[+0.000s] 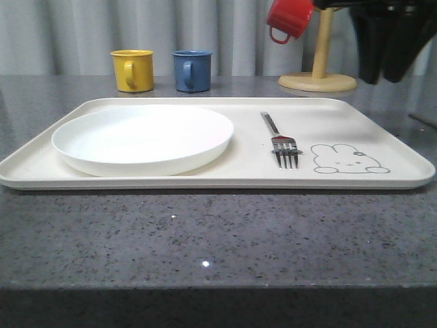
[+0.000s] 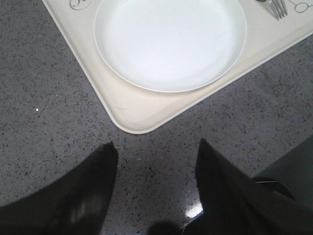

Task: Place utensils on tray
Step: 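Lower the fork onto the tray beside the plate and release, then move the right gripper back and grasp the steel chopsticks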

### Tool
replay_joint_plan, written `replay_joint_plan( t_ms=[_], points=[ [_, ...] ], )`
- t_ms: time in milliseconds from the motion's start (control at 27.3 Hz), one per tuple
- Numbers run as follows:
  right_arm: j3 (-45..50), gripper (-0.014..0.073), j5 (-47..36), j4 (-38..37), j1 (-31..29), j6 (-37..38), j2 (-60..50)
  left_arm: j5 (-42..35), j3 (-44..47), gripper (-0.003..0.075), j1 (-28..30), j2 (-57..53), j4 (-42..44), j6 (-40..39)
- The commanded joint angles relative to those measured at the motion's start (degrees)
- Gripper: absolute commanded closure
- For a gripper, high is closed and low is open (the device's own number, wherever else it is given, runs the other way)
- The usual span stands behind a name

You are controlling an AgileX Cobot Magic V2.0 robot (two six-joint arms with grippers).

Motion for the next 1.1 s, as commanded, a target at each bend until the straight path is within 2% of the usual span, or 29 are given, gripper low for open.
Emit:
replay_joint_plan(
  t_ms=[0,477,1064],
  points=[
    [1.89,0.0317,0.41,-0.93,-5.08,-4.04,-4.39,-3.33,-1.49,0.0353,-0.48,-0.25,0.00,-0.63],
    [8.42,0.0319,0.08,0.23,-14.00,-9.27,-3.94,-3.33,-1.49,0.0353,-0.48,-0.25,0.00,-0.63],
    [8.73,0.0319,-1.14,-0.64,-15.28,-11.01,-0.37,-3.33,-1.49,0.0353,-0.48,-0.25,0.00,-0.63]
  ],
)
